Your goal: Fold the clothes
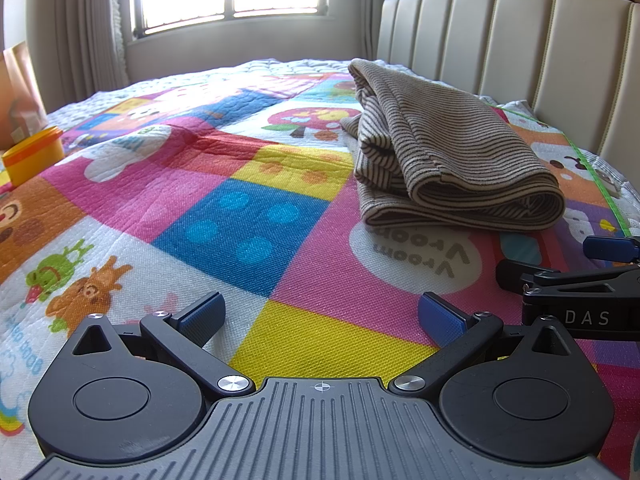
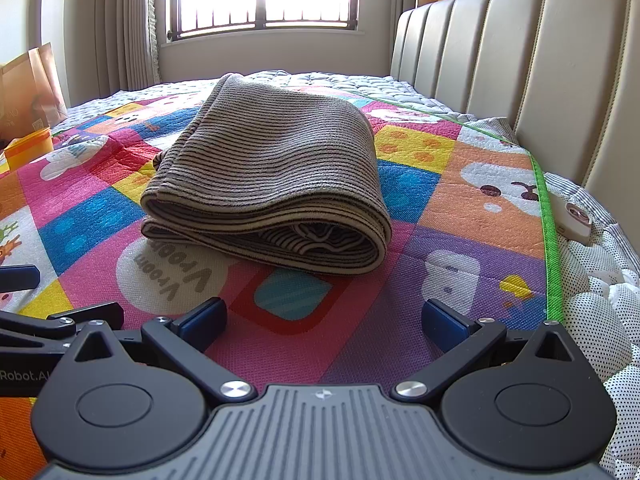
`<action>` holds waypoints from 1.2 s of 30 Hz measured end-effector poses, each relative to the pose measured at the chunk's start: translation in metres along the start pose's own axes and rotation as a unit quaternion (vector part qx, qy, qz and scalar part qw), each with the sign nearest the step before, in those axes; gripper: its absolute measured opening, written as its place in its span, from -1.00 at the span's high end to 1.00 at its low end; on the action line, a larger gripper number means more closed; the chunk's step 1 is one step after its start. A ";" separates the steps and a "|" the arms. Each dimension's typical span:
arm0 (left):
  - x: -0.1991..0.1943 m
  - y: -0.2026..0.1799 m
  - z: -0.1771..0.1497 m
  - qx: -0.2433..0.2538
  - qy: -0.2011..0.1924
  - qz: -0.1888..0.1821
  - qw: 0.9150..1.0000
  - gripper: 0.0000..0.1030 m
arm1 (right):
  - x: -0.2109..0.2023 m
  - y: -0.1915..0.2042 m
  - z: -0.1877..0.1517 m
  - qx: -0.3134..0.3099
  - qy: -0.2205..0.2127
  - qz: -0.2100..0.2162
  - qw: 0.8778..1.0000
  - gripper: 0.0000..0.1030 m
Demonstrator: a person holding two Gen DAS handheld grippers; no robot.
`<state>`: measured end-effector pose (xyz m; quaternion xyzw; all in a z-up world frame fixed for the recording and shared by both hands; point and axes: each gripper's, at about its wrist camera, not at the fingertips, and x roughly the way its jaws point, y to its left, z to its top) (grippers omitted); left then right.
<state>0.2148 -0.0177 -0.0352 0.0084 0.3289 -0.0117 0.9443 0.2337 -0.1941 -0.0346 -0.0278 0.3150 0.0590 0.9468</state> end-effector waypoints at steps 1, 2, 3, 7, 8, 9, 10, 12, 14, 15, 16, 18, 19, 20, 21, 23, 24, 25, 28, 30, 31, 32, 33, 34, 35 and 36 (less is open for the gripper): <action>0.000 0.000 0.000 0.000 0.000 0.000 1.000 -1.00 | 0.000 0.000 0.000 0.000 0.000 0.000 1.000 -1.00; 0.000 0.000 0.000 0.000 0.000 0.000 1.000 -1.00 | 0.000 0.000 0.000 0.000 0.000 0.000 1.000 -1.00; 0.000 0.000 0.000 0.000 0.000 0.000 1.000 -1.00 | 0.000 0.000 0.000 0.000 0.000 0.000 1.000 -1.00; 0.000 0.000 0.000 0.000 0.000 0.000 1.000 -1.00 | 0.000 0.000 0.000 0.000 0.000 0.000 1.000 -1.00; 0.000 0.000 0.000 0.000 0.000 0.000 1.000 -1.00 | 0.000 0.000 0.000 0.000 0.000 0.000 1.000 -1.00; 0.000 0.000 0.000 0.000 0.000 0.000 1.000 -1.00 | 0.000 0.000 0.000 0.000 0.000 0.000 1.000 -1.00; 0.000 0.000 0.000 0.000 0.000 0.000 1.000 -1.00 | 0.000 0.000 0.000 0.000 0.000 0.000 1.000 -1.00; 0.000 0.000 0.000 0.000 0.000 0.000 1.000 -1.00 | 0.000 0.000 0.000 0.000 0.000 0.000 1.000 -1.00; 0.000 0.000 0.000 0.000 0.000 0.000 1.000 -1.00 | 0.000 0.000 0.000 0.000 0.000 0.000 1.000 -1.00; 0.000 0.000 0.000 0.000 0.000 0.000 1.000 -1.00 | 0.000 0.000 0.000 0.000 0.000 0.000 1.000 -1.00; 0.000 0.000 0.000 0.000 0.000 0.000 1.000 -1.00 | 0.000 0.000 0.000 0.000 0.000 0.000 1.000 -1.00; 0.000 0.000 0.000 0.000 0.000 0.000 1.000 -1.00 | 0.000 0.000 0.000 0.000 0.000 0.000 1.000 -1.00; 0.000 0.000 0.000 0.000 0.000 0.000 1.000 -1.00 | 0.000 0.000 0.000 0.000 0.000 0.000 1.000 -1.00; 0.000 0.000 0.000 0.000 0.000 0.000 1.000 -1.00 | 0.000 0.000 0.000 0.000 0.000 0.000 1.000 -1.00; 0.000 0.000 0.000 0.000 0.000 0.000 1.000 -1.00 | 0.000 0.000 0.000 0.000 0.000 0.000 1.000 -1.00; 0.000 0.000 0.000 0.000 0.000 0.000 1.000 -1.00 | 0.000 0.000 0.000 0.000 0.000 0.000 1.000 -1.00; 0.000 0.000 0.000 0.000 0.000 0.000 1.000 -1.00 | 0.000 0.000 0.000 0.000 0.000 0.000 1.000 -1.00; 0.000 0.000 0.000 0.000 0.000 0.000 1.000 -1.00 | 0.000 0.000 0.000 0.000 0.000 0.000 1.000 -1.00; 0.000 0.000 0.000 0.000 0.000 0.000 1.000 -1.00 | 0.000 0.000 0.000 0.000 0.000 0.000 1.000 -1.00; 0.000 0.000 0.000 0.000 0.000 0.000 1.000 -1.00 | 0.000 0.000 0.000 0.000 0.000 0.000 1.000 -1.00; 0.000 0.000 0.000 0.000 0.000 0.000 1.000 -1.00 | 0.000 0.000 0.000 0.000 0.000 0.000 1.000 -1.00; 0.000 0.000 0.000 0.000 0.000 0.000 1.000 -1.00 | 0.000 0.000 0.000 0.000 0.000 0.000 1.000 -1.00; 0.000 -0.001 0.000 0.001 0.001 0.001 1.000 -1.00 | 0.000 0.000 0.000 0.000 0.000 0.000 1.000 -1.00; 0.000 -0.001 0.000 0.002 0.001 0.001 1.000 -1.00 | 0.000 0.000 0.000 0.000 0.000 0.000 1.000 -1.00; 0.000 -0.002 0.001 0.003 0.002 0.002 1.000 -1.00 | 0.000 0.000 0.000 0.000 0.000 0.000 1.000 -1.00; 0.000 -0.002 0.001 0.004 0.002 0.003 1.000 -1.00 | 0.000 0.000 0.000 0.000 0.000 0.000 1.000 -1.00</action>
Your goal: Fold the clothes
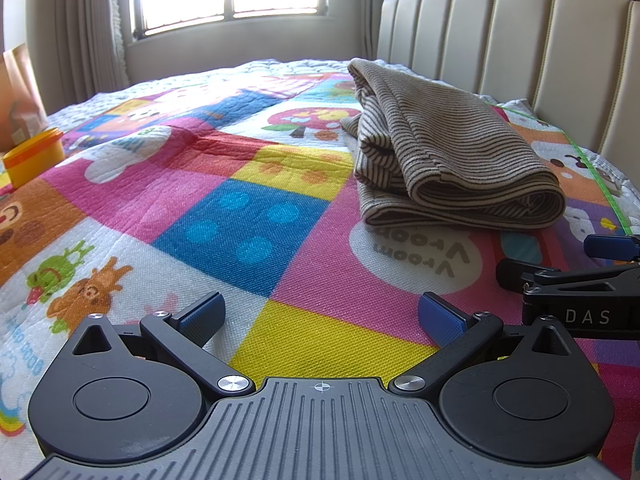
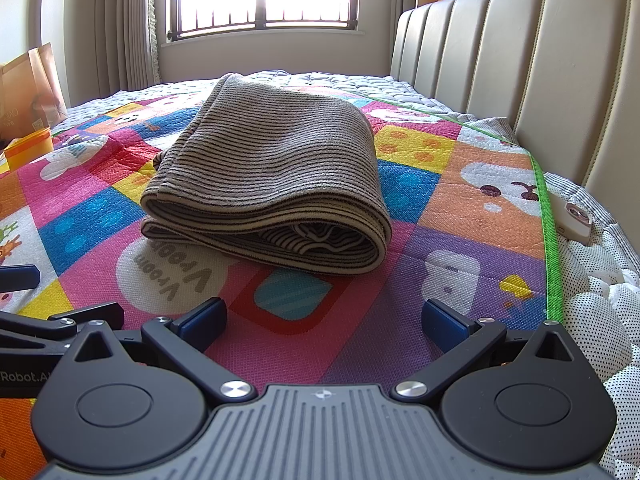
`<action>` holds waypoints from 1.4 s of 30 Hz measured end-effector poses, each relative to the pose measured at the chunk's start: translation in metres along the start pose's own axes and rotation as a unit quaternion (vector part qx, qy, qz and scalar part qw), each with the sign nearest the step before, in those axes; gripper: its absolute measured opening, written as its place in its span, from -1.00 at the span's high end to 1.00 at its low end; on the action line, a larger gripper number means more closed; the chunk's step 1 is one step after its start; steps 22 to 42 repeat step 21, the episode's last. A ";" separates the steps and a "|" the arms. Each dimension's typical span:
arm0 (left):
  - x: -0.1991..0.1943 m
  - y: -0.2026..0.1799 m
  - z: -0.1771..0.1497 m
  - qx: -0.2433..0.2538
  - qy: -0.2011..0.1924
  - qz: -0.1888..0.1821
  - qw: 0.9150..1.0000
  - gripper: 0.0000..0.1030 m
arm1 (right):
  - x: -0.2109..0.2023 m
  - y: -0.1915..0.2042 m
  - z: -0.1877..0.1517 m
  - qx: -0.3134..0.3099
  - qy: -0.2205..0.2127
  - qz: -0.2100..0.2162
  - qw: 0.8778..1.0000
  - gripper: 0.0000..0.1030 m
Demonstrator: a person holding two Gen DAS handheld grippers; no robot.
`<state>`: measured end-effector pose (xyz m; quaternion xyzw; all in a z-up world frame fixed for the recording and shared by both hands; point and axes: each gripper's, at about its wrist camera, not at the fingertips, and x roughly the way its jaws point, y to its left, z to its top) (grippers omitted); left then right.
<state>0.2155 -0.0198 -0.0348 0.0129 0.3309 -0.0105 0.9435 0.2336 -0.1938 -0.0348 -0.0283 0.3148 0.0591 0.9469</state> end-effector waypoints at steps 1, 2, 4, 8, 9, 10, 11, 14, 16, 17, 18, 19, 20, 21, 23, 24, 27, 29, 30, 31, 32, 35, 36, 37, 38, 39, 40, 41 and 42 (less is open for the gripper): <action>0.000 0.000 0.000 0.001 0.001 0.001 1.000 -1.00 | 0.000 0.000 0.000 -0.001 0.000 -0.001 1.000 -1.00; 0.000 -0.001 0.000 0.002 0.001 0.001 1.000 -1.00 | 0.000 0.001 0.000 -0.002 0.000 -0.002 1.000 -1.00; 0.001 0.000 0.001 0.002 0.003 -0.001 1.000 -1.00 | 0.000 0.001 0.000 -0.002 0.000 -0.002 1.000 -1.00; -0.001 0.010 0.007 -0.029 0.031 -0.024 0.999 -1.00 | 0.000 -0.001 0.000 0.002 0.000 0.002 1.000 -1.00; -0.003 0.011 0.009 -0.042 0.041 -0.026 0.998 -1.00 | 0.000 -0.002 0.000 0.005 0.000 0.004 1.000 -1.00; -0.005 0.010 0.009 -0.049 0.044 -0.024 0.998 -1.00 | 0.000 -0.002 0.000 0.005 0.000 0.004 1.000 -1.00; -0.004 0.008 0.008 -0.040 0.043 -0.018 0.998 -1.00 | 0.000 -0.002 0.000 0.006 0.000 0.005 1.000 -1.00; -0.004 0.000 0.006 -0.015 0.037 -0.005 0.999 -1.00 | 0.000 -0.001 -0.001 0.005 0.001 0.004 1.000 -1.00; -0.007 0.005 0.006 -0.029 0.033 -0.013 0.999 -1.00 | 0.000 -0.001 0.000 0.004 0.002 0.004 1.000 -1.00; -0.009 0.010 0.007 -0.041 0.029 -0.020 0.999 -1.00 | 0.001 -0.001 0.000 0.003 0.003 0.004 1.000 -1.00; -0.012 0.015 0.007 -0.054 0.023 -0.026 0.998 -1.00 | 0.001 0.000 0.001 -0.002 0.005 0.003 1.000 -1.00; -0.016 0.022 0.008 -0.067 0.018 -0.030 0.997 -1.00 | 0.002 0.001 0.002 -0.006 0.006 0.002 1.000 -1.00; -0.021 0.029 0.009 -0.080 0.012 -0.033 0.996 -1.00 | 0.002 0.001 0.003 -0.008 0.007 0.003 1.000 -1.00; -0.025 0.038 0.010 -0.088 0.008 -0.038 0.995 -1.00 | 0.001 0.001 0.004 -0.009 0.008 0.004 1.000 -1.00; -0.025 0.038 0.010 -0.088 0.008 -0.038 0.995 -1.00 | 0.001 0.001 0.004 -0.009 0.008 0.004 1.000 -1.00; -0.025 0.038 0.010 -0.088 0.008 -0.038 0.995 -1.00 | 0.001 0.001 0.004 -0.009 0.008 0.004 1.000 -1.00; -0.025 0.038 0.010 -0.088 0.008 -0.038 0.995 -1.00 | 0.001 0.001 0.004 -0.009 0.008 0.004 1.000 -1.00; -0.025 0.038 0.010 -0.088 0.008 -0.038 0.995 -1.00 | 0.001 0.001 0.004 -0.009 0.008 0.004 1.000 -1.00; -0.025 0.038 0.010 -0.088 0.008 -0.038 0.995 -1.00 | 0.001 0.001 0.004 -0.009 0.008 0.004 1.000 -1.00; -0.025 0.038 0.010 -0.088 0.008 -0.038 0.995 -1.00 | 0.001 0.001 0.004 -0.009 0.008 0.004 1.000 -1.00; -0.025 0.038 0.010 -0.088 0.008 -0.038 0.995 -1.00 | 0.001 0.001 0.004 -0.009 0.008 0.004 1.000 -1.00; -0.025 0.038 0.010 -0.088 0.008 -0.038 0.995 -1.00 | 0.001 0.001 0.004 -0.009 0.008 0.004 1.000 -1.00; -0.025 0.038 0.010 -0.088 0.008 -0.038 0.995 -1.00 | 0.001 0.001 0.004 -0.009 0.008 0.004 1.000 -1.00; -0.025 0.038 0.010 -0.088 0.008 -0.038 0.995 -1.00 | 0.001 0.001 0.004 -0.009 0.008 0.004 1.000 -1.00; -0.025 0.038 0.010 -0.088 0.008 -0.038 0.995 -1.00 | 0.001 0.001 0.004 -0.009 0.008 0.004 1.000 -1.00; -0.025 0.038 0.010 -0.088 0.008 -0.038 0.995 -1.00 | 0.001 0.001 0.004 -0.009 0.008 0.004 1.000 -1.00; -0.025 0.038 0.010 -0.088 0.008 -0.038 0.995 -1.00 | 0.001 0.001 0.004 -0.009 0.008 0.004 1.000 -1.00; -0.025 0.038 0.010 -0.088 0.008 -0.038 0.995 -1.00 | 0.001 0.001 0.004 -0.009 0.008 0.004 1.000 -1.00; -0.025 0.038 0.010 -0.088 0.008 -0.038 0.995 -1.00 | 0.001 0.001 0.004 -0.009 0.008 0.004 1.000 -1.00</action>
